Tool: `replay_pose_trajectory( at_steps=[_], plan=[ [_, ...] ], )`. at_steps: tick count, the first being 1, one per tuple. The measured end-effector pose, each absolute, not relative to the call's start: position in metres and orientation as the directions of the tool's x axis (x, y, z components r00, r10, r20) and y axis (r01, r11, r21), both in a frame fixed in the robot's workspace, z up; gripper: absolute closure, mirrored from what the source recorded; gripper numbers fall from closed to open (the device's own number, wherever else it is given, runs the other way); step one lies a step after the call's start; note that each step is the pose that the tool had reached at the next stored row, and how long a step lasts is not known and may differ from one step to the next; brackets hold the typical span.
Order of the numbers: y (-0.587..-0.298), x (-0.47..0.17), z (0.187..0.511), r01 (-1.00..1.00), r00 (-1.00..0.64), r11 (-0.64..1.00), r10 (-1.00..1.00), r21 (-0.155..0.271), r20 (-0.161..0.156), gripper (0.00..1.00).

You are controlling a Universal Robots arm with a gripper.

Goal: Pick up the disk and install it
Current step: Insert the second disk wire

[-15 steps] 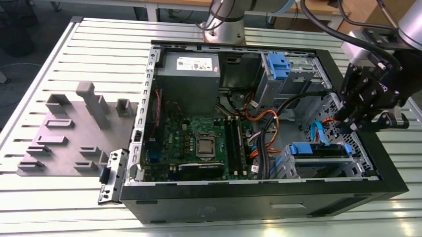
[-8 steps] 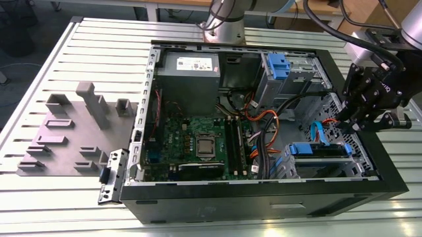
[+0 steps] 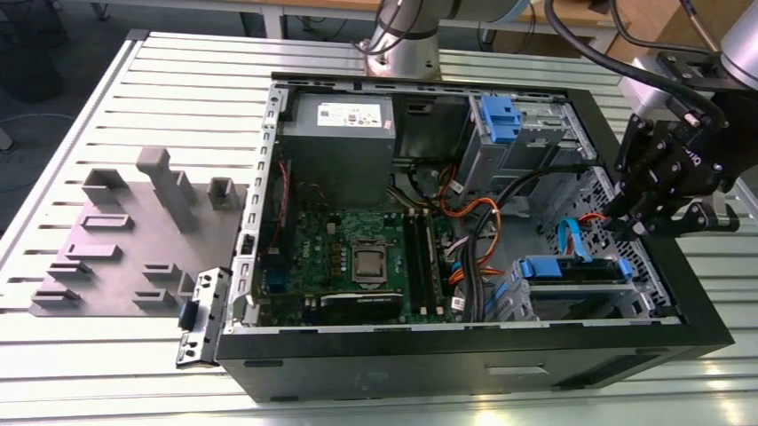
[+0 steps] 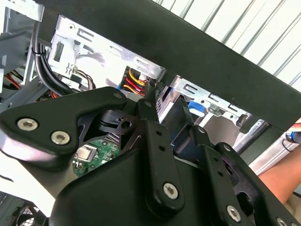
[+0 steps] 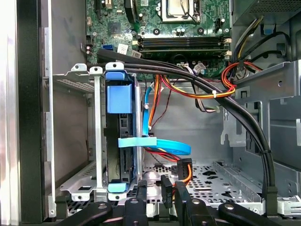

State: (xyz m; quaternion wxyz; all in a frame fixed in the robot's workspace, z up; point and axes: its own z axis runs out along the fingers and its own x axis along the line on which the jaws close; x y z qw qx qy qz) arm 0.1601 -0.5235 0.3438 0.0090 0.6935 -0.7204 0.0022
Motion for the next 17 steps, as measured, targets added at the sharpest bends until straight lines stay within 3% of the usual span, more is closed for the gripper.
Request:
replay_pose_trajectory(
  at_steps=[3,7,17],
  plan=[
    [-0.5235,0.1601,0.3437,-0.999,-0.038,0.038,-0.999,0.009,0.016,0.65],
    [-0.5235,0.1601,0.3437,-0.999,-0.038,0.038,-0.999,0.009,0.016,0.83],
    [-0.5235,0.1600,0.3436,-0.999,-0.038,0.038,-0.999,0.009,0.016,0.84]
  ],
)
